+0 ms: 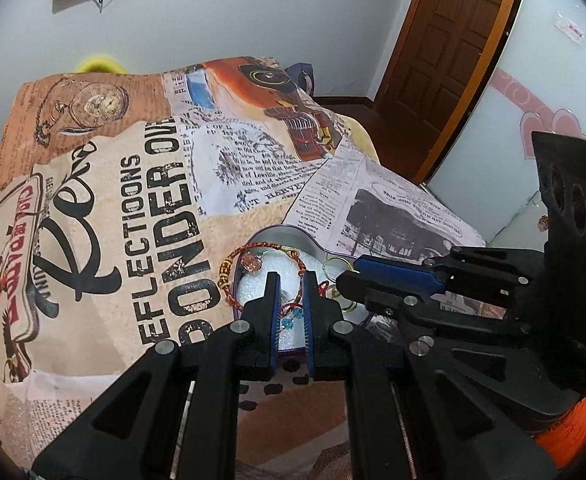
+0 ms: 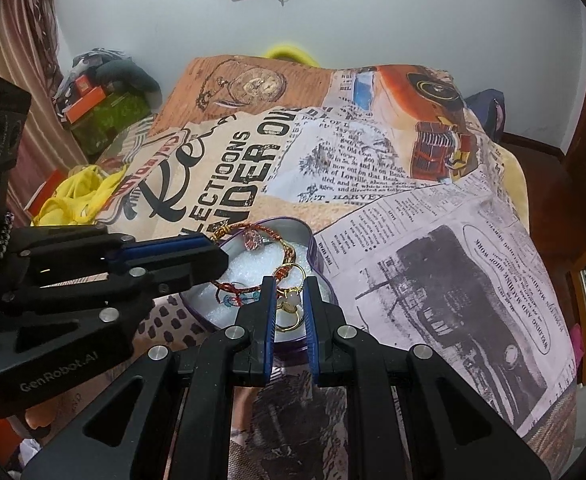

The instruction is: Organize jewelry

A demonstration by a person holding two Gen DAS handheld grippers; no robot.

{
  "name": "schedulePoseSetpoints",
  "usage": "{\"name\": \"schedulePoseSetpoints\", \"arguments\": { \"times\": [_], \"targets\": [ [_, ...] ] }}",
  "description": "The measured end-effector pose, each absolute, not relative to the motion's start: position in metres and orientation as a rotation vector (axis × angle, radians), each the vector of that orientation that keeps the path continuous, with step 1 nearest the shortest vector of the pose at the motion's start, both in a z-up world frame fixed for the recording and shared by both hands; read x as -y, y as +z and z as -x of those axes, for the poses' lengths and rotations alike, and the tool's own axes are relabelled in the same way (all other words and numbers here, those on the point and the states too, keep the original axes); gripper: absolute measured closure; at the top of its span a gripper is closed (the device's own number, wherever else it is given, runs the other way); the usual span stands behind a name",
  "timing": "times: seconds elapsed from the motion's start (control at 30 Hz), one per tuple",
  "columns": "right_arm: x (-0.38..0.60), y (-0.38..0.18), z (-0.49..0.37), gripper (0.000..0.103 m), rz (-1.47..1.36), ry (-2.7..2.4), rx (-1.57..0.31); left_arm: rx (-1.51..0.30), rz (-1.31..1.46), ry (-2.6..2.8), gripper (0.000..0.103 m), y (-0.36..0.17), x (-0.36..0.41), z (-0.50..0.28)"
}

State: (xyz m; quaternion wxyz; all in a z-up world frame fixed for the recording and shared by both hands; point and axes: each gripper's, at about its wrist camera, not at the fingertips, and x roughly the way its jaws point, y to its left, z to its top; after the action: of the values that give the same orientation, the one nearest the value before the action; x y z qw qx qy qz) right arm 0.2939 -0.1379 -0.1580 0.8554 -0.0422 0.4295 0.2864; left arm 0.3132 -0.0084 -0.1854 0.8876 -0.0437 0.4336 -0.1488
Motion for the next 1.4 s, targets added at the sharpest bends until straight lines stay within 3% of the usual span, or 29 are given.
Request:
{"name": "schedulePoseSetpoints", "arguments": {
  "times": [0.4, 0.47, 0.53, 0.7, 1.4],
  "targets": [
    [0.138, -0.163, -0.297, 0.089, 0.081, 0.601, -0.944, -0.871, 0.077, -0.291, 0.094, -0.175, 0.006, -0.302],
    [0.139, -0.16, -0.295, 0.084, 0.08, 0.597, -0.939, -0.857, 0.077, -0.276, 0.089, -0.17, 0.004, -0.298],
    [0.14, -0.156, -0.291, 0.073, 0.082, 0.593, -0.926, -0.842, 0.081, -0.268, 0.075, -0.165, 0.002, -0.294],
    [0.145, -0.132, -0.278, 0.071, 0.088, 0.58, -0.864, -0.782, 0.083, -0.252, 0.072, -0.14, -0.002, -0.274],
    [0.188, 0.043, -0.107, 0.071, 0.011, 0.486, -0.265, -0.263, 0.08, -0.124, 0.07, 0.02, -0.01, -0.094]
  ]
}}
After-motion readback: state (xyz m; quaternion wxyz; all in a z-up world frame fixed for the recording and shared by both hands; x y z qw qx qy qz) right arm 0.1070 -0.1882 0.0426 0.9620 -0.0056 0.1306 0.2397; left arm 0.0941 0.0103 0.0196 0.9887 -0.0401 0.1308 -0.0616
